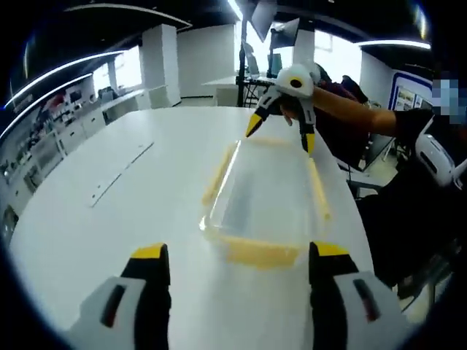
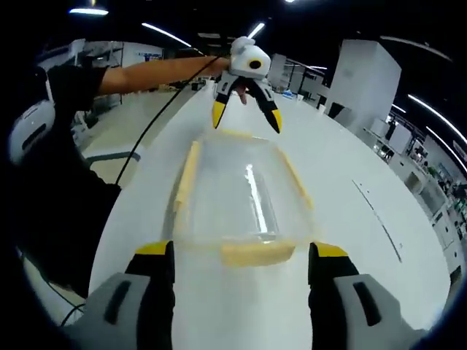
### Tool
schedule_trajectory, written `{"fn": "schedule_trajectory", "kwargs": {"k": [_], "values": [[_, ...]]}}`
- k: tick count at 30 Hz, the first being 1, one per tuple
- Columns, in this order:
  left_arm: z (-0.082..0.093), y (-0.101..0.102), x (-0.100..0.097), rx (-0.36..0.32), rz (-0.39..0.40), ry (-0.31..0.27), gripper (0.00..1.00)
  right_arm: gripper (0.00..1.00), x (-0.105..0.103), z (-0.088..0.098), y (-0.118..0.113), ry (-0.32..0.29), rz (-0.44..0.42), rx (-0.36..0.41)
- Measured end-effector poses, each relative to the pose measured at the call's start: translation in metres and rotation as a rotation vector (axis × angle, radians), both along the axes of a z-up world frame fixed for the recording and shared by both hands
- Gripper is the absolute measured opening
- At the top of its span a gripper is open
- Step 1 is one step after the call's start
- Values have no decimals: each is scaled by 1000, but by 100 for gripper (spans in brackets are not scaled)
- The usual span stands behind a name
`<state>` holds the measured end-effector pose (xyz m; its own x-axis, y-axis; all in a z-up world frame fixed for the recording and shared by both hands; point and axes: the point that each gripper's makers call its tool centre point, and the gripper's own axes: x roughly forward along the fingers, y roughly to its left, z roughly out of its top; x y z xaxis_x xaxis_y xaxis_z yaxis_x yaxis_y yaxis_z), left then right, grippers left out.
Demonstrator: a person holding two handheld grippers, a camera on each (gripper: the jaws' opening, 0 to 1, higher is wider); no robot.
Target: Snap each plastic latch of the storage box into its locked position after aligning the lid with the box until every specified latch is closed and the lid sits flush.
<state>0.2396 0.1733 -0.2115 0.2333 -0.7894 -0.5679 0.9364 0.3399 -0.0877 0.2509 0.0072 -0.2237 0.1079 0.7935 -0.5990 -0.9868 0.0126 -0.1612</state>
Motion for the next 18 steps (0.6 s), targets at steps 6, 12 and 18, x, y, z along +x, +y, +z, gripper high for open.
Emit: {"fn": "schedule_trajectory", "kwargs": {"k": [6,12,18], "values": [[4,-15,4,-122,71,107,78,81,2,0,7,-37,-53,69],[-3,-25,11,-163,134,190,77,82,-6,-1,13,-88,-116,120],[-13,-31,10,-156,153,252,76,82,-15,-7,16,-151,-150,131]]}}
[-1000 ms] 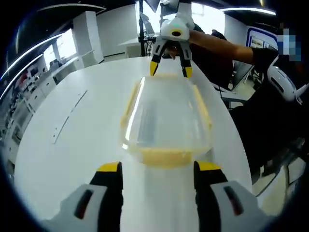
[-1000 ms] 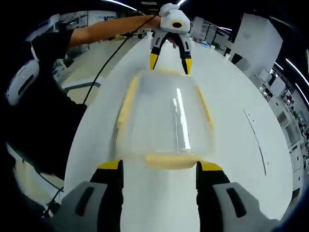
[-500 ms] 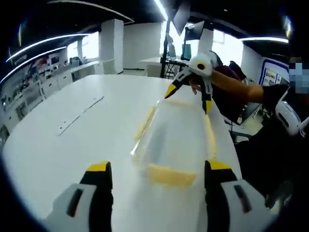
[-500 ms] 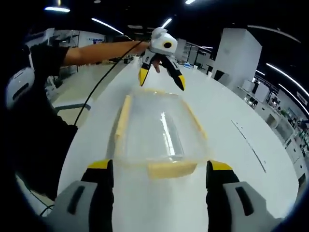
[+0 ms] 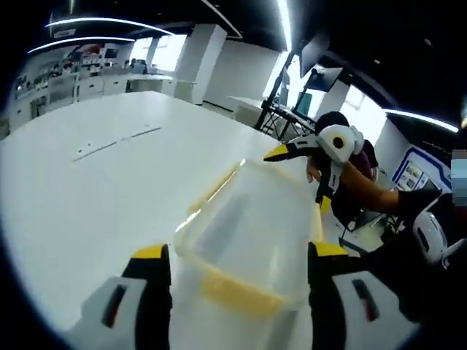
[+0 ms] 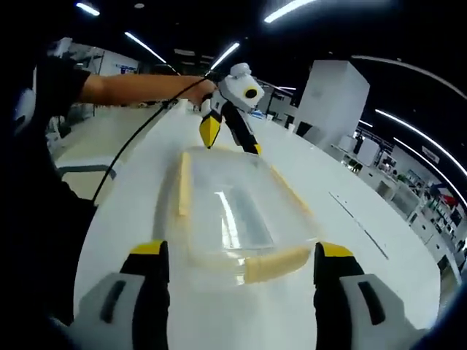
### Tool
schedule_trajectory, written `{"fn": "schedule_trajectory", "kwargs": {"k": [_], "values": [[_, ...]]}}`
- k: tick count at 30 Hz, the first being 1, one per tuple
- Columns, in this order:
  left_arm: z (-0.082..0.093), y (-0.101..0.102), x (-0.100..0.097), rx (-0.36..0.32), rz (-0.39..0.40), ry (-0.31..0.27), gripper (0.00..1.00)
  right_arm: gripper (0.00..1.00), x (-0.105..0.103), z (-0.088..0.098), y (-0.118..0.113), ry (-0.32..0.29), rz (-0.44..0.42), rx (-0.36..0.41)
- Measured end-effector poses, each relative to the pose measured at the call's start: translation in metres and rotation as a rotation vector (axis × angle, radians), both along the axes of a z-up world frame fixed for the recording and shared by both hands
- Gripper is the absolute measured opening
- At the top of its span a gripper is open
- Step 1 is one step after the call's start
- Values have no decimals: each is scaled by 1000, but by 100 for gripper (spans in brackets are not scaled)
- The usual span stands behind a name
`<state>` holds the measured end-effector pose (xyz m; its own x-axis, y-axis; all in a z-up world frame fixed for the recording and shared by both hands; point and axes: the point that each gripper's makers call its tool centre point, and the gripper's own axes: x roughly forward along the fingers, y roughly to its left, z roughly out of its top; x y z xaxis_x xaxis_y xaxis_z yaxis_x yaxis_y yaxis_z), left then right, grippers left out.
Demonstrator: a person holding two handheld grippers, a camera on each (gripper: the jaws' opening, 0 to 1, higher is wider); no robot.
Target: Snap each plastic latch of the storage box into its locked position after aligning the lid with the box until every specified latch is closed and the lid sits flush.
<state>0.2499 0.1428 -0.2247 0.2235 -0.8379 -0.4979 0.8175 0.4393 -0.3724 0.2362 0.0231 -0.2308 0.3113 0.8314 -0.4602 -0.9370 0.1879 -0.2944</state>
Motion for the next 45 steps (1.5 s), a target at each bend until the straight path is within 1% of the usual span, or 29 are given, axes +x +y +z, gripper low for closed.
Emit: {"fn": "schedule_trajectory", "kwargs": {"k": [1,3,5,7,8,11,12,13,14,15,16,18,20,23,25,29,32,36,40,43,45], "values": [[0,-1,1,-5,4,4,76,83,1,-1,0,-33,-14,-4],[0,-1,3,-4,6,-8,75,83,0,-4,-1,-65,-42,-5],[-2,-1,6,3,3,2,74,83,-2,-8,-2,-95,-77,-12],[-4,0,8,13,5,1,74,82,-4,-9,-3,-114,-99,-7],[-4,6,16,21,5,3,74,82,-4,-8,-3,-117,-111,1],[-2,10,26,5,26,1,73,80,-7,-6,-2,-126,-138,24],[-2,11,29,-3,35,3,72,79,-6,-6,-3,-137,-160,27],[-2,12,32,-8,48,17,72,79,-1,-5,-5,-154,-189,24],[-3,13,34,-11,60,34,73,79,-1,-6,-4,-167,-191,18],[-4,9,30,-12,64,37,73,79,-5,-9,-2,-169,-189,3],[-4,9,30,-14,67,43,73,78,-8,-11,0,-174,-187,-4],[-4,9,32,-13,84,53,73,78,-7,-11,3,-194,-206,-10],[-4,9,34,-12,91,57,74,77,-7,-14,5,-186,-216,-10],[-6,4,30,-9,103,68,75,77,-5,-15,5,-188,-254,2],[-6,3,32,-6,110,75,75,75,-3,-16,5,-173,-292,23],[-7,1,35,-10,120,86,77,74,0,-14,7,-165,-327,54],[-7,4,45,-12,143,110,76,74,-2,-14,8,-159,-334,53],[-9,-4,37,6,148,132,75,75,-4,-15,8,-159,-348,55],[-11,-6,37,4,168,146,75,76,-4,-16,11,-162,-379,58],[-11,-7,37,8,172,146,74,75,-5,-18,10,-138,-423,63],[-11,-8,36,14,169,150,74,74,-5,-18,10,-139,-431,64]]}}
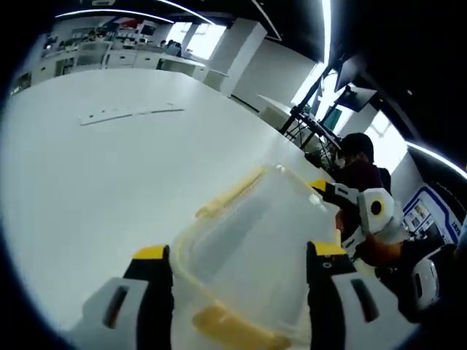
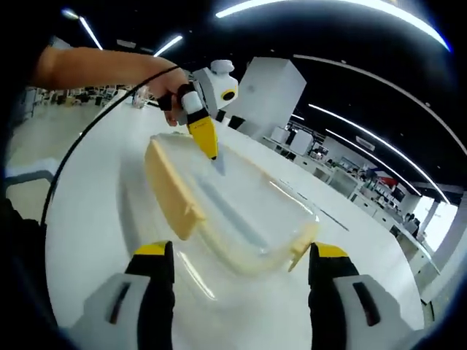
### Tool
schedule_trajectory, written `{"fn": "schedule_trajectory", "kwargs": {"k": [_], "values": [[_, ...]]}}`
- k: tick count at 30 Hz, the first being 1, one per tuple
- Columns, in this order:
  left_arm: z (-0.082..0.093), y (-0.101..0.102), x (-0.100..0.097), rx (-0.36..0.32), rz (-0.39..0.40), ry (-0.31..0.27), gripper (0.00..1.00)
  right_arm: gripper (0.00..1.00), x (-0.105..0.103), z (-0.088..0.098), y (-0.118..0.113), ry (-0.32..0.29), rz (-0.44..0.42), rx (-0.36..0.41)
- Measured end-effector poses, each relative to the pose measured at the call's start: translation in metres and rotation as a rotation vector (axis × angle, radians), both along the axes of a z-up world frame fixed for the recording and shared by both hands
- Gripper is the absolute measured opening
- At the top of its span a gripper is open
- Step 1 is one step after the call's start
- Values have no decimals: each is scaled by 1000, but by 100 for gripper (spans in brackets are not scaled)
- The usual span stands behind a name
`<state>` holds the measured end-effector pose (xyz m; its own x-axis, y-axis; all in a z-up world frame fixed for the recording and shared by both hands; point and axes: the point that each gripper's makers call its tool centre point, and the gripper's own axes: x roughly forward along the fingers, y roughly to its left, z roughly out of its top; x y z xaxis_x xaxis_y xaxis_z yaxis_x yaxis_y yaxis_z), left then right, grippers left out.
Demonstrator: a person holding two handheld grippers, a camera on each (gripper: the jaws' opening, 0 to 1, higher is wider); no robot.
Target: Snap each plastic latch of the storage box into its locked position after aligning the lid with the box until every specified latch is closed and the lid sits flush.
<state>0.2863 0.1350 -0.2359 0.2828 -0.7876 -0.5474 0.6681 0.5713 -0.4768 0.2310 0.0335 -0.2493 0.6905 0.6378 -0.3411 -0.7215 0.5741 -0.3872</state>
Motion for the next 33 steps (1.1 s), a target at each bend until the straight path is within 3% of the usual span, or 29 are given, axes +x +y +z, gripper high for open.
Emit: {"fn": "schedule_trajectory", "kwargs": {"k": [23,33], "values": [[-3,-3,6,80,18,55,77,65,5,0,-2,49,-53,-96],[-5,-7,0,75,31,49,78,69,-3,2,2,55,-25,-51]]}}
